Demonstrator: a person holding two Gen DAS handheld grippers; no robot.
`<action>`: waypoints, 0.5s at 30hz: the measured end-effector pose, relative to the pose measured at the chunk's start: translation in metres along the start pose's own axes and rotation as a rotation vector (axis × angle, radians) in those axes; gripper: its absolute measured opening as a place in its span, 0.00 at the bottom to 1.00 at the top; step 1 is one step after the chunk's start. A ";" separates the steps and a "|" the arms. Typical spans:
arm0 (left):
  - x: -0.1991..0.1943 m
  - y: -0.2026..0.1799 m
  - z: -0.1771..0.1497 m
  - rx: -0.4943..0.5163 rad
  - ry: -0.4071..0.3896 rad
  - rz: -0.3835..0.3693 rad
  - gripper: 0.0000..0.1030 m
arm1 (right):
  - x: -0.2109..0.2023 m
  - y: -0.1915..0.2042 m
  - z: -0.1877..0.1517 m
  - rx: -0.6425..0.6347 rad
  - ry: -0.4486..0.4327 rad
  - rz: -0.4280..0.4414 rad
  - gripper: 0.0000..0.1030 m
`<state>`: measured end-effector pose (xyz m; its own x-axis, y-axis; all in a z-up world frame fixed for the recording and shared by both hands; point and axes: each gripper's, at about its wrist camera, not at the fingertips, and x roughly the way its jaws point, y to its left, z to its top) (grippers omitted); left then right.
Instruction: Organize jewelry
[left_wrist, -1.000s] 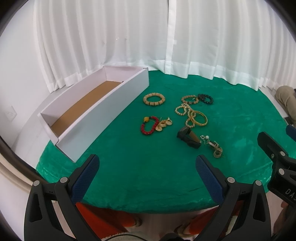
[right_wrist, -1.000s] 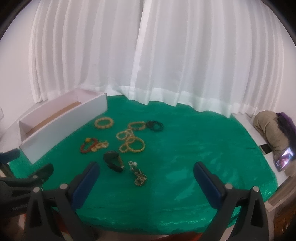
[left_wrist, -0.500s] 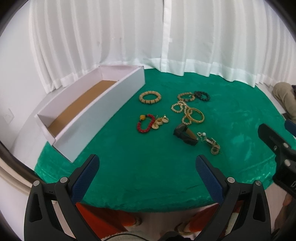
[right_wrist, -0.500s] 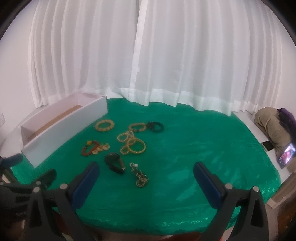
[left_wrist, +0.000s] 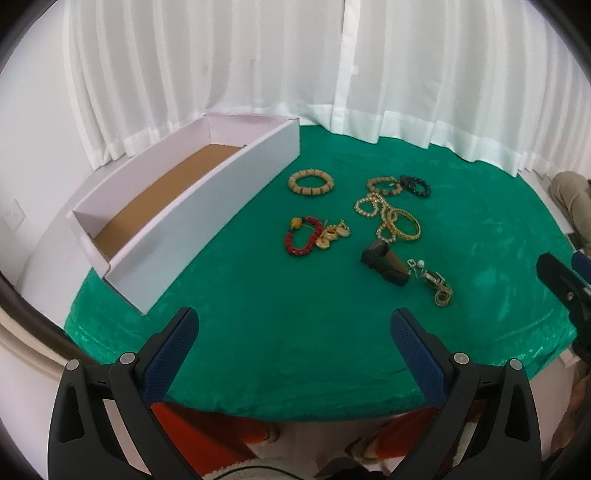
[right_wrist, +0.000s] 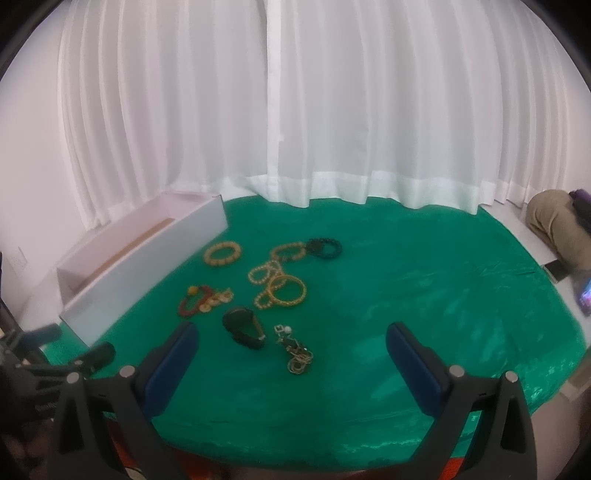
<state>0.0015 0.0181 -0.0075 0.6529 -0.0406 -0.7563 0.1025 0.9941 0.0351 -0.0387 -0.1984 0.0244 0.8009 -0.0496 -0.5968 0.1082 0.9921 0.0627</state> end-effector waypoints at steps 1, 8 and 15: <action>0.001 -0.001 0.000 0.001 0.006 -0.004 1.00 | 0.000 0.002 -0.001 -0.006 0.005 -0.005 1.00; 0.004 -0.010 -0.002 0.038 0.022 -0.031 1.00 | 0.008 0.012 -0.003 -0.063 0.045 -0.031 1.00; 0.008 -0.016 -0.004 0.057 0.051 -0.064 1.00 | 0.008 0.015 -0.004 -0.076 0.048 -0.037 1.00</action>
<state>0.0024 0.0022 -0.0165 0.6051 -0.0974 -0.7902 0.1866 0.9822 0.0217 -0.0329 -0.1834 0.0174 0.7678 -0.0826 -0.6354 0.0908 0.9957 -0.0197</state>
